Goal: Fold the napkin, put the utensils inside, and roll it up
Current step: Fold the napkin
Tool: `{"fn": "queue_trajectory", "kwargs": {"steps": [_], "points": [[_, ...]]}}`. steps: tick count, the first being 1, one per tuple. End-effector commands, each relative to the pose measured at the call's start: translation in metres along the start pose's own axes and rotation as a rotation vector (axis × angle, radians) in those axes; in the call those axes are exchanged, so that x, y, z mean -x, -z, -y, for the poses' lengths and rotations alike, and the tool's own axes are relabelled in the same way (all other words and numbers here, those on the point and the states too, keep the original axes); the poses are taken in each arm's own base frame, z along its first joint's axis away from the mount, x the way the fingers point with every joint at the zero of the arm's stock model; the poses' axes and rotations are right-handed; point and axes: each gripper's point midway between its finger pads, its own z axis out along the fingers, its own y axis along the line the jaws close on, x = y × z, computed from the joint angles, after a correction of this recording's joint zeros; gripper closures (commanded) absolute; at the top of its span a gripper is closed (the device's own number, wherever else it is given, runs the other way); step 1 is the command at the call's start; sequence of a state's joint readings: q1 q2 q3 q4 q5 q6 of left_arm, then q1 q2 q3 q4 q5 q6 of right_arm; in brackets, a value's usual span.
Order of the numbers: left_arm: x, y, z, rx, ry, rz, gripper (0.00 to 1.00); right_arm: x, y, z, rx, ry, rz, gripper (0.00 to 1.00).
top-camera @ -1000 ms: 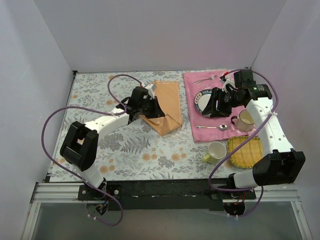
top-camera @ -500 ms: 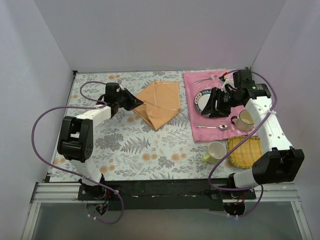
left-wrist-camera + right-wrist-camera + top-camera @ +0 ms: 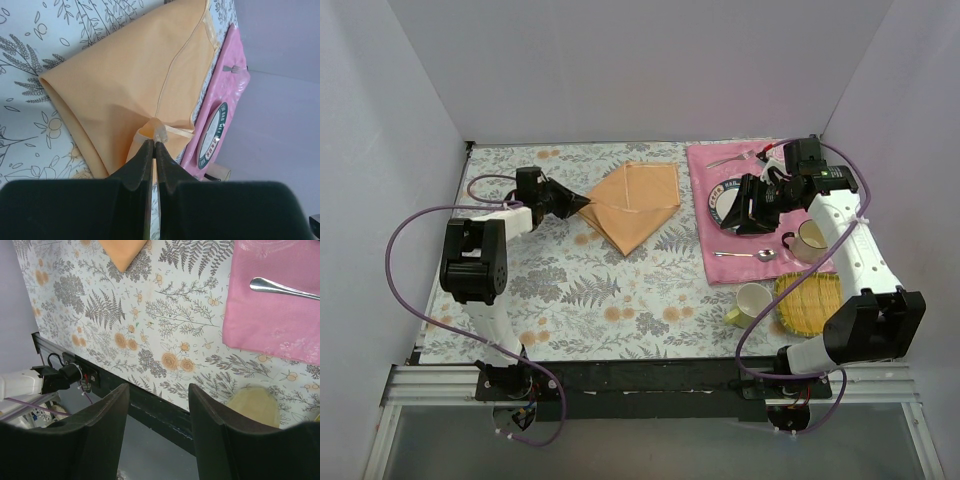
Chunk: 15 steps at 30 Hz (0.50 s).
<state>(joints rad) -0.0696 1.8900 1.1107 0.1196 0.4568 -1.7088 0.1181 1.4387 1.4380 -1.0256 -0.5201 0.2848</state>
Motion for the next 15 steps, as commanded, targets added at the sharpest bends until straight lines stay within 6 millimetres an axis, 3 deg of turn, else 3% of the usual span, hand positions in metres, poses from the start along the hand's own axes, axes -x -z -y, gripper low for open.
{"fn": "queue_trajectory", "kwargs": {"steps": [1,7,10,15], "points": [[0.013,0.002,0.018,-0.065,0.021,0.024,1.00,0.012,0.005,-0.010,0.030,0.031,0.038,0.41],[0.021,0.005,0.020,-0.090,0.032,0.049,1.00,0.012,0.002,-0.008,0.030,0.027,0.027,0.41],[0.010,0.006,0.022,-0.125,0.076,0.000,1.00,0.013,0.001,-0.007,0.026,0.026,0.024,0.41],[-0.023,0.009,0.057,-0.185,-0.016,-0.081,1.00,0.013,-0.002,-0.006,0.024,0.023,0.017,0.41]]}}
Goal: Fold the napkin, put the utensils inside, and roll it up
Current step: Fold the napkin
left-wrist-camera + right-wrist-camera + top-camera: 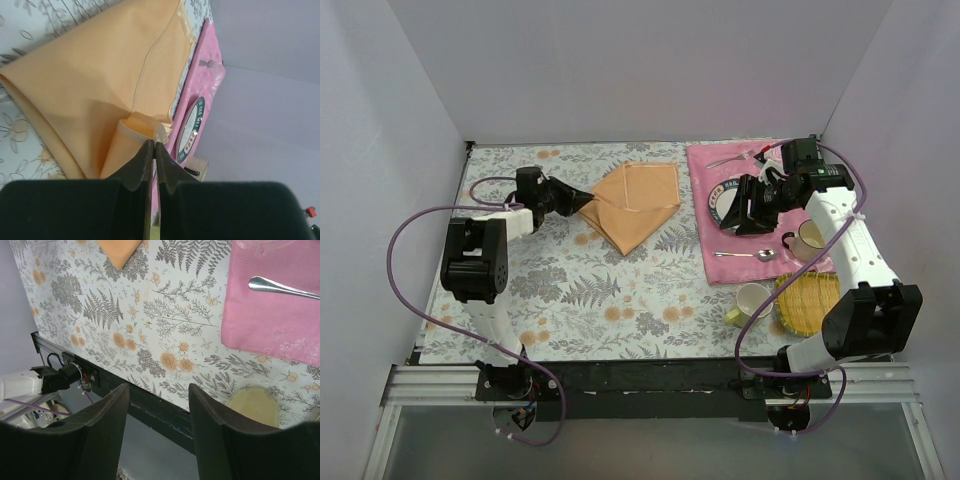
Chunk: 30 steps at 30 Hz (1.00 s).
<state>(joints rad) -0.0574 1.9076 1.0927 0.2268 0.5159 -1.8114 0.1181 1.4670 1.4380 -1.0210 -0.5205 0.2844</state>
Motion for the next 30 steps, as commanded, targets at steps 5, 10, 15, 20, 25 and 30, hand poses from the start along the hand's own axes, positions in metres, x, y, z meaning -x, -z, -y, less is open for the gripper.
{"fn": "queue_trajectory", "kwargs": {"steps": [5,10,15,20,25,30], "points": [[-0.034,0.017,0.057,-0.112,-0.105,-0.049,1.00,0.012,0.004,-0.010,0.035,0.033,0.032,0.41],[-0.024,0.013,0.062,-0.102,-0.109,-0.032,1.00,0.012,0.003,-0.012,0.044,0.036,0.027,0.42],[-0.005,0.014,0.054,-0.060,-0.086,0.014,1.00,0.012,0.004,-0.012,0.037,0.044,0.027,0.41],[0.012,0.007,0.043,-0.027,-0.074,0.030,1.00,0.012,0.004,-0.011,0.036,0.047,0.025,0.41],[0.019,-0.004,0.030,0.022,-0.070,0.019,1.00,0.014,0.003,-0.014,0.044,0.050,0.024,0.41],[0.016,-0.008,0.015,0.062,-0.042,0.000,1.00,0.014,0.001,-0.013,0.041,0.051,0.017,0.41]]}}
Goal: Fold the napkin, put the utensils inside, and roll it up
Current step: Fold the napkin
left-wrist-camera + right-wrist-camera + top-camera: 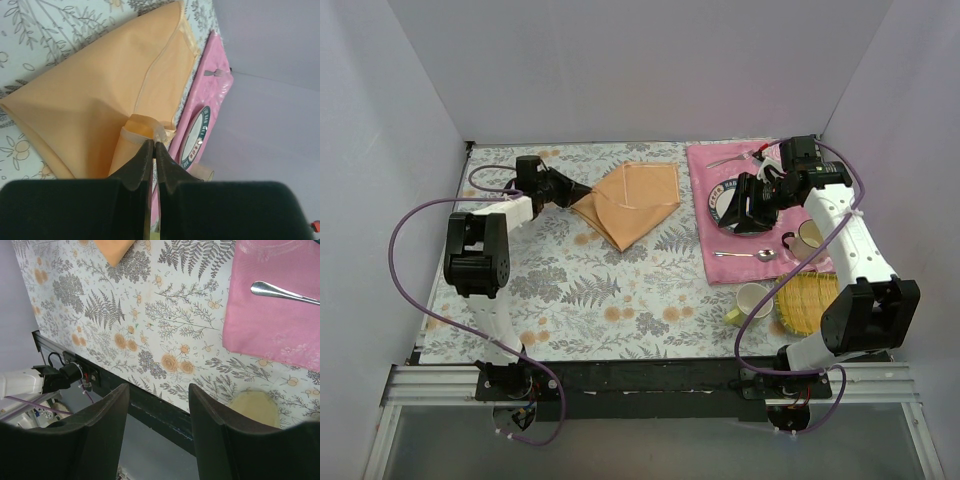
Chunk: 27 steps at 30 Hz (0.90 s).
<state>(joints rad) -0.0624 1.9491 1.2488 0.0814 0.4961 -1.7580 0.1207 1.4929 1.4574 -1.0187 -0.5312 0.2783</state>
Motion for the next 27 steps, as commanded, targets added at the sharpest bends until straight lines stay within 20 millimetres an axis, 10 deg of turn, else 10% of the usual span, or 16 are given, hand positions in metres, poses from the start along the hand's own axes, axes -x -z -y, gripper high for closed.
{"fn": "queue_trajectory", "kwargs": {"steps": [1,17,24,27], "points": [[0.000,0.001,-0.005,0.036,0.001,-0.004,1.00,0.009,0.005,-0.010,0.028,0.045,0.025,0.41],[0.024,0.006,-0.035,0.194,-0.021,0.047,0.85,0.006,-0.017,-0.016,0.022,0.068,0.004,0.41],[0.069,0.034,-0.010,0.340,-0.123,0.224,0.21,0.027,-0.072,-0.052,0.067,0.213,0.027,0.40],[0.075,0.045,-0.001,0.367,-0.151,0.278,0.21,0.039,-0.095,-0.064,0.095,0.245,0.015,0.40]]}}
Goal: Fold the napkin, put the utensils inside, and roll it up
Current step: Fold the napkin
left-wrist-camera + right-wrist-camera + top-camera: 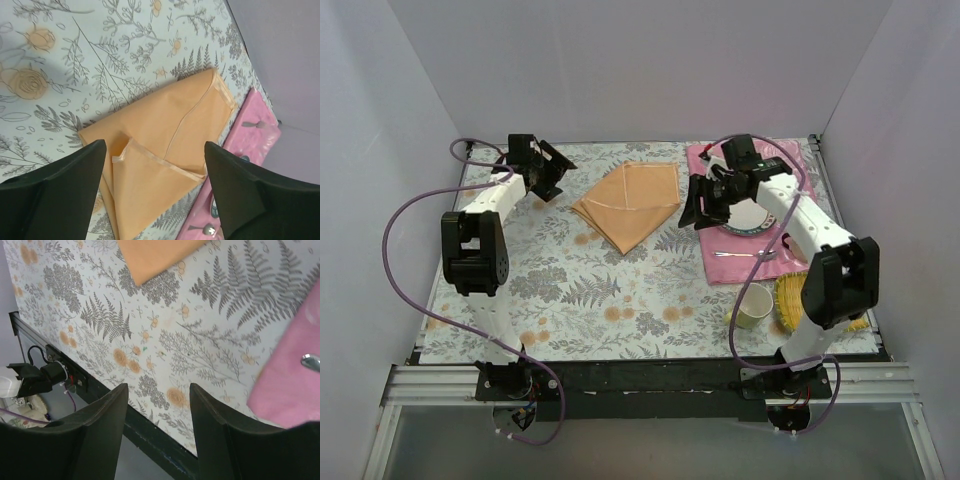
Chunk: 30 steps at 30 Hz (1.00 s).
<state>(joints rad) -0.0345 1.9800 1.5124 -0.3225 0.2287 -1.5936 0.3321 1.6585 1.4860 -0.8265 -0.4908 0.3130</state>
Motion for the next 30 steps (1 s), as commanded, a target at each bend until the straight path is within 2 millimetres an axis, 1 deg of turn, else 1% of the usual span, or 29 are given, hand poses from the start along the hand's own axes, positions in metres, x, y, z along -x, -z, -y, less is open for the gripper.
{"fn": "queue_trajectory", "kwargs": {"steps": [1,2,3,4,5,6,7,8,9,10,11,12,13,15,16,17,18,19,20,21,22,23,24,25,26,27,28,29,30], "points": [[0.017,0.029,0.002,0.085,-0.071,0.099,0.21,0.042,-0.027,-0.022,0.055,0.103,0.073,0.39],[0.005,0.029,0.003,0.085,-0.085,0.068,0.28,0.045,-0.035,-0.032,0.074,0.140,0.082,0.39],[-0.005,0.028,-0.001,0.094,-0.090,0.045,0.30,0.053,-0.037,-0.037,0.068,0.175,0.100,0.39],[-0.013,0.029,0.000,0.088,-0.096,0.027,0.34,0.054,-0.049,-0.035,0.063,0.186,0.083,0.38],[-0.028,0.028,0.006,0.069,-0.127,0.006,0.37,0.056,-0.055,-0.039,0.063,0.212,0.085,0.38],[-0.032,0.027,0.014,0.023,-0.151,0.019,0.43,0.060,-0.062,-0.037,0.047,0.227,0.095,0.38],[-0.045,0.031,0.011,-0.002,-0.150,-0.001,0.47,0.064,-0.072,-0.035,0.046,0.243,0.099,0.38],[-0.053,0.032,0.030,-0.116,-0.159,-0.013,0.52,0.067,-0.077,-0.035,0.048,0.253,0.106,0.38],[-0.059,0.034,0.035,-0.165,-0.155,-0.027,0.60,0.072,-0.082,-0.035,0.050,0.261,0.113,0.38],[-0.067,0.034,0.029,-0.183,-0.145,-0.038,0.64,0.084,-0.090,-0.035,0.048,0.273,0.120,0.41],[-0.063,0.034,0.039,-0.236,-0.138,-0.013,0.67,0.089,-0.094,-0.036,0.051,0.274,0.115,0.43],[-0.065,0.034,0.041,-0.264,-0.133,-0.016,0.72,0.087,-0.100,-0.038,0.069,0.264,0.085,0.45],[-0.068,0.032,0.041,-0.283,-0.123,-0.021,0.75,0.097,-0.112,-0.043,0.093,0.272,0.077,0.49],[-0.074,0.025,0.039,-0.316,-0.112,-0.038,0.79,0.093,-0.131,-0.053,0.124,0.278,0.049,0.53],[-0.075,0.020,0.035,-0.308,-0.108,-0.039,0.81,0.094,-0.148,-0.053,0.136,0.282,0.049,0.55],[-0.076,0.016,0.029,-0.299,-0.106,-0.039,0.82,0.089,-0.158,-0.064,0.155,0.288,0.043,0.57],[-0.075,0.014,0.024,-0.284,-0.102,-0.031,0.82,0.084,-0.172,-0.065,0.163,0.285,0.027,0.58],[-0.071,0.013,0.021,-0.278,-0.101,-0.021,0.82,0.088,-0.179,-0.072,0.181,0.301,0.051,0.59],[-0.070,0.012,0.019,-0.281,-0.107,-0.013,0.82,0.084,-0.187,-0.079,0.195,0.305,0.047,0.61],[-0.069,0.010,0.019,-0.285,-0.114,-0.006,0.83,0.081,-0.197,-0.080,0.201,0.302,0.044,0.64],[-0.069,0.008,0.019,-0.291,-0.113,-0.008,0.85,0.085,-0.203,-0.085,0.216,0.316,0.067,0.66],[-0.069,0.007,0.023,-0.312,-0.115,-0.012,0.85,0.083,-0.208,-0.089,0.226,0.324,0.073,0.67],[-0.070,0.001,0.024,-0.321,-0.118,-0.022,0.85,0.081,-0.217,-0.089,0.225,0.320,0.073,0.70],[-0.071,-0.002,0.025,-0.326,-0.113,-0.034,0.86,0.081,-0.221,-0.089,0.226,0.316,0.078,0.71],[-0.075,-0.002,0.026,-0.335,-0.108,-0.060,0.86,0.082,-0.226,-0.094,0.240,0.320,0.089,0.71],[-0.075,-0.005,0.027,-0.333,-0.103,-0.068,0.87,0.081,-0.233,-0.093,0.242,0.301,0.087,0.73],[-0.075,-0.004,0.028,-0.332,-0.095,-0.071,0.88,0.082,-0.235,-0.093,0.242,0.297,0.097,0.73],[-0.075,-0.003,0.023,-0.307,-0.083,-0.066,0.89,0.084,-0.238,-0.095,0.244,0.301,0.108,0.74],[-0.073,0.001,0.024,-0.305,-0.081,-0.052,0.89,0.088,-0.241,-0.096,0.243,0.300,0.118,0.76]]}}
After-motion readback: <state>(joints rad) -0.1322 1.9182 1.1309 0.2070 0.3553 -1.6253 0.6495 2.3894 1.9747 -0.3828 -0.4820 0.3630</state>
